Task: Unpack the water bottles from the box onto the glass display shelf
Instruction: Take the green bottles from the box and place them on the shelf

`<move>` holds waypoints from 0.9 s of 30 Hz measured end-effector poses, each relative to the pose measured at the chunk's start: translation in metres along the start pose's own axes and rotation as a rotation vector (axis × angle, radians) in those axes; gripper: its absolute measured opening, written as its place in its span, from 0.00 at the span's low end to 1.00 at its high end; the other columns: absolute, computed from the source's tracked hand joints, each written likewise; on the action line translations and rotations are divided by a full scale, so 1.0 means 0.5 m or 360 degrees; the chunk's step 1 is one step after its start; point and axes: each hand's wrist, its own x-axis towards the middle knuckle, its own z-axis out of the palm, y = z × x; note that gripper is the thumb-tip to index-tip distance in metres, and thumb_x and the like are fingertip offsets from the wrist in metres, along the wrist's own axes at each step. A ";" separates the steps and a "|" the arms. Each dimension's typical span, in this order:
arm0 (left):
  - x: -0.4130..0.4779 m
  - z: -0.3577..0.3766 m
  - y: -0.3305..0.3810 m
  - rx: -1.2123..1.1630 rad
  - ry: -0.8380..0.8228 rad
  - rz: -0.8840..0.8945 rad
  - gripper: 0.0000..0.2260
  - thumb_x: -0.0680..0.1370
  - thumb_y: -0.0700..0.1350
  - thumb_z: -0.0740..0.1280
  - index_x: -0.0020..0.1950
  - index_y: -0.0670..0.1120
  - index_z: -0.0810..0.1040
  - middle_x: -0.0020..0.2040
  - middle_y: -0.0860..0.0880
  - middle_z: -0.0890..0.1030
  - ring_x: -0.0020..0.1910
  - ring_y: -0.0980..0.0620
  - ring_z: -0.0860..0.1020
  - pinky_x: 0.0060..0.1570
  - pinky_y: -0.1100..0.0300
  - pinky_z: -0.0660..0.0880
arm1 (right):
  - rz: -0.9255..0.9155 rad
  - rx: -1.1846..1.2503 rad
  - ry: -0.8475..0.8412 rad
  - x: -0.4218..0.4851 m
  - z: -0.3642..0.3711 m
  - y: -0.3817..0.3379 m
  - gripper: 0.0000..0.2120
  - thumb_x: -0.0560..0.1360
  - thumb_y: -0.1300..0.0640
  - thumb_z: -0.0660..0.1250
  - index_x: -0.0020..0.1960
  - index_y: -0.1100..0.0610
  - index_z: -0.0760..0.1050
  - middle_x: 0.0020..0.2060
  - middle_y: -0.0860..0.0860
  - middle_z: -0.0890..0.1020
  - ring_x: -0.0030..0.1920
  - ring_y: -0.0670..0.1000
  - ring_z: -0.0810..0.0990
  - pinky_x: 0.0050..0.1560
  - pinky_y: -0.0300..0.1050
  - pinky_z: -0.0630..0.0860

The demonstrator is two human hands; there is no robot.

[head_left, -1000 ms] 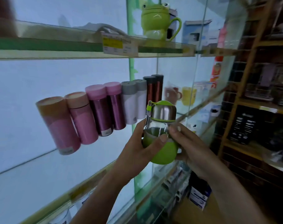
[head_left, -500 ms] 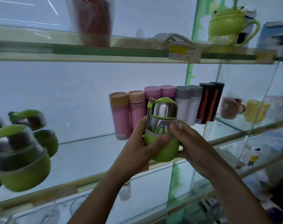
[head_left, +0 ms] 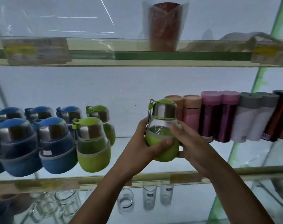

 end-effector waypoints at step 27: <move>0.058 -0.101 -0.120 0.0293 0.0390 -0.0123 0.34 0.66 0.50 0.78 0.69 0.60 0.68 0.60 0.54 0.79 0.56 0.58 0.81 0.55 0.52 0.82 | 0.0128 -0.0207 -0.0208 0.171 0.082 0.088 0.25 0.76 0.48 0.70 0.72 0.47 0.72 0.64 0.49 0.83 0.63 0.50 0.83 0.62 0.51 0.79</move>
